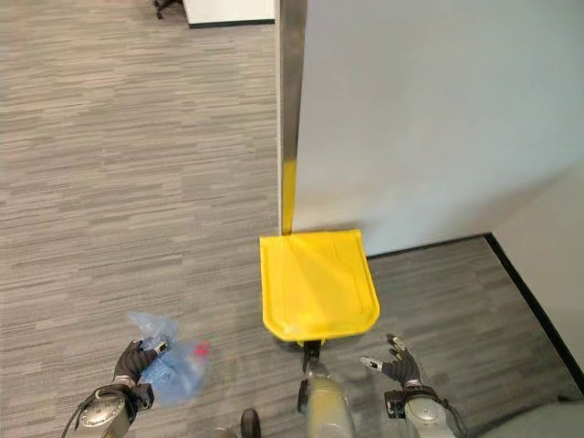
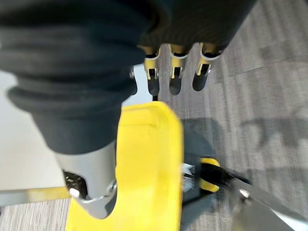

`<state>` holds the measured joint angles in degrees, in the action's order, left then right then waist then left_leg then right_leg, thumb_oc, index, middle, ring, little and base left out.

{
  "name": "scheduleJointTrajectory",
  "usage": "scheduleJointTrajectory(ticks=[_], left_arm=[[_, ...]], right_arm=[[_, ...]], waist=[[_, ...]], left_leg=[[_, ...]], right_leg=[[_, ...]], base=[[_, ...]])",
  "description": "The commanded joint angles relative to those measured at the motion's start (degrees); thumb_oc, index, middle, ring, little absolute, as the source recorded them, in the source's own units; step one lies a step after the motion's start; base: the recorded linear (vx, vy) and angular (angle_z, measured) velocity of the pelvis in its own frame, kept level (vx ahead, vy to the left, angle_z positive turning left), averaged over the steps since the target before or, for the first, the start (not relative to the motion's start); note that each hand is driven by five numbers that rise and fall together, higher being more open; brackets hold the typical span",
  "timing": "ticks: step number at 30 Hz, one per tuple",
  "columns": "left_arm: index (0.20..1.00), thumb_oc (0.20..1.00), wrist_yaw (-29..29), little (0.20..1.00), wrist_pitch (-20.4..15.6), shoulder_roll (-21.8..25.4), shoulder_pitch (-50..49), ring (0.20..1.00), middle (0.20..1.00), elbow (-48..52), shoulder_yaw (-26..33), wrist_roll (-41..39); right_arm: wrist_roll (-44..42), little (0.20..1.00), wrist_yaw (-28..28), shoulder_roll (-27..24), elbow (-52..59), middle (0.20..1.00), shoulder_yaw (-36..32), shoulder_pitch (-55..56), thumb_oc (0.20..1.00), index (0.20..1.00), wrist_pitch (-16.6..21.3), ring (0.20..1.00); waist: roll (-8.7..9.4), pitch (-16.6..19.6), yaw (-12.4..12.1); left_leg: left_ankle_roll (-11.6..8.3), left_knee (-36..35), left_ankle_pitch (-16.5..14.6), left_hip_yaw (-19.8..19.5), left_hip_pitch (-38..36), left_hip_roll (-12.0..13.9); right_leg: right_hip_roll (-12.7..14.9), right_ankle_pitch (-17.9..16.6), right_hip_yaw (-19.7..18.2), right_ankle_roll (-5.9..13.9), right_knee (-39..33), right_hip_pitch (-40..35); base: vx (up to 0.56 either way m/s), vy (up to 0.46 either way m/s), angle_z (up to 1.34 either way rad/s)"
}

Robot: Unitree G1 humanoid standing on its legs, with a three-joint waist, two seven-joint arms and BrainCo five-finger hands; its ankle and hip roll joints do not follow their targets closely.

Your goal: Gather garbage on tea table into small bin, then transfer packed bag to large trash can.

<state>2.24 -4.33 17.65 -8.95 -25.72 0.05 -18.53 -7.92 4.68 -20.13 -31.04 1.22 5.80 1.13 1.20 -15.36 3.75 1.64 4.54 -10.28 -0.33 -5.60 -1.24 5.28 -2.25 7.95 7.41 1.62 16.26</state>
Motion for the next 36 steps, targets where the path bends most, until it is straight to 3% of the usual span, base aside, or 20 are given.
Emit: scheduleJointTrajectory(ticks=[1, 6, 13, 17, 22, 27, 28, 36], left_arm=[[0.200, 0.200, -0.40, 0.200, -3.13, 3.68, -0.63, 0.200, 0.200, 3.81, 1.16, 1.51], [0.200, 0.200, -0.14, 0.200, -3.16, 3.59, 0.29, 0.200, 0.200, 3.08, 0.61, 1.01], [0.200, 0.200, 0.45, 0.200, -3.79, 2.72, -0.33, 0.200, 0.200, 3.14, 0.61, 1.14], [0.200, 0.200, -1.12, 0.200, -3.54, 3.53, -0.08, 0.200, 0.200, 3.31, -0.82, 2.15], [0.200, 0.200, -1.93, 0.200, -4.31, 4.03, 2.78, 0.200, 0.200, 3.91, -3.69, 2.55], [0.200, 0.200, -1.85, 0.200, -5.27, 4.41, 5.37, 0.200, 0.200, 4.93, -6.32, 1.79], [0.200, 0.200, -2.01, 0.200, -6.25, 5.28, 8.12, 0.200, 0.200, 6.39, -9.48, 0.97], [0.200, 0.200, -3.79, 0.200, -7.20, 6.96, 11.50, 0.200, 0.200, 10.33, -15.46, 0.35]], right_arm=[[-1.48, 1.000, 0.80, -0.58, 0.64, 1.000, -1.43, -0.56, 1.000, 1.000, 2.20, 1.000], [-2.90, 1.000, 2.48, -0.78, 1.33, 1.000, -3.39, -0.38, 1.000, 1.000, 3.26, 1.000], [-3.58, 1.000, 5.59, 0.59, 3.01, 1.000, -5.95, -0.64, 1.000, 1.000, 5.14, 1.000], [-0.99, 1.000, 0.73, 0.15, 0.34, 1.000, 2.01, -3.41, 1.000, 1.000, 2.57, 1.000], [-0.71, 1.000, -2.05, 0.70, 2.52, 1.000, 10.77, -12.37, 1.000, 1.000, 2.83, 1.000], [-0.66, 1.000, -1.53, 0.42, 4.26, 1.000, 15.05, -20.23, 1.000, 1.000, 3.58, 1.000], [-0.71, 1.000, -0.53, -0.62, 3.93, 1.000, 18.12, -28.85, 1.000, 1.000, 3.96, 1.000], [-2.67, 1.000, 0.69, -2.19, -0.35, 1.000, 21.31, -39.82, 1.000, 1.000, 4.03, 1.000]], waist=[[2.77, 2.97, 1.26], [1.71, 4.44, 2.47], [0.92, 5.40, 3.50], [1.40, 4.91, 2.03], [0.83, 3.41, -0.64], [0.67, 2.51, -2.13], [1.13, 1.85, -3.17], [2.25, 1.04, -3.97]], left_leg=[[-0.48, 4.35, -8.26, -1.85, -3.32, -4.01], [-1.87, 2.23, -7.32, -2.74, -3.73, -1.65], [-1.62, -0.31, -7.05, -1.23, -4.90, -1.16], [-1.17, -2.06, -6.55, -1.29, -5.46, -1.86], [-0.86, -1.65, -6.30, -1.99, -4.17, -2.24], [-1.03, -0.78, -6.10, -2.72, -2.80, -2.22], [-1.27, -0.39, -5.84, -2.96, -1.78, -2.12], [-1.31, 0.42, -6.10, -2.67, -1.07, -2.23]], right_leg=[[0.90, -5.14, -3.95, 2.06, 0.83, 1.27], [0.21, -4.07, -3.13, 1.17, 2.03, 1.75], [-0.98, -4.13, -3.31, 1.29, 1.34, 1.64], [-0.77, -5.14, -3.31, 1.57, 0.37, 1.69], [0.41, -5.49, -2.39, 1.32, 0.61, 2.82], [1.07, -5.46, -1.54, 1.05, 0.74, 3.33], [1.40, -5.74, -1.02, 1.01, 0.53, 3.69], [1.40, -6.13, -1.01, 1.07, 0.38, 3.97]], base=[[0.12, -0.075, 0.34], [0.12, -0.091, 0.21], [0.01, -0.004, 0.05], [-0.03, -0.012, -0.11], [-0.02, -0.009, -0.04], [-0.03, -0.030, 0.19], [-0.05, -0.059, 0.25], [-0.03, -0.022, -0.01]])
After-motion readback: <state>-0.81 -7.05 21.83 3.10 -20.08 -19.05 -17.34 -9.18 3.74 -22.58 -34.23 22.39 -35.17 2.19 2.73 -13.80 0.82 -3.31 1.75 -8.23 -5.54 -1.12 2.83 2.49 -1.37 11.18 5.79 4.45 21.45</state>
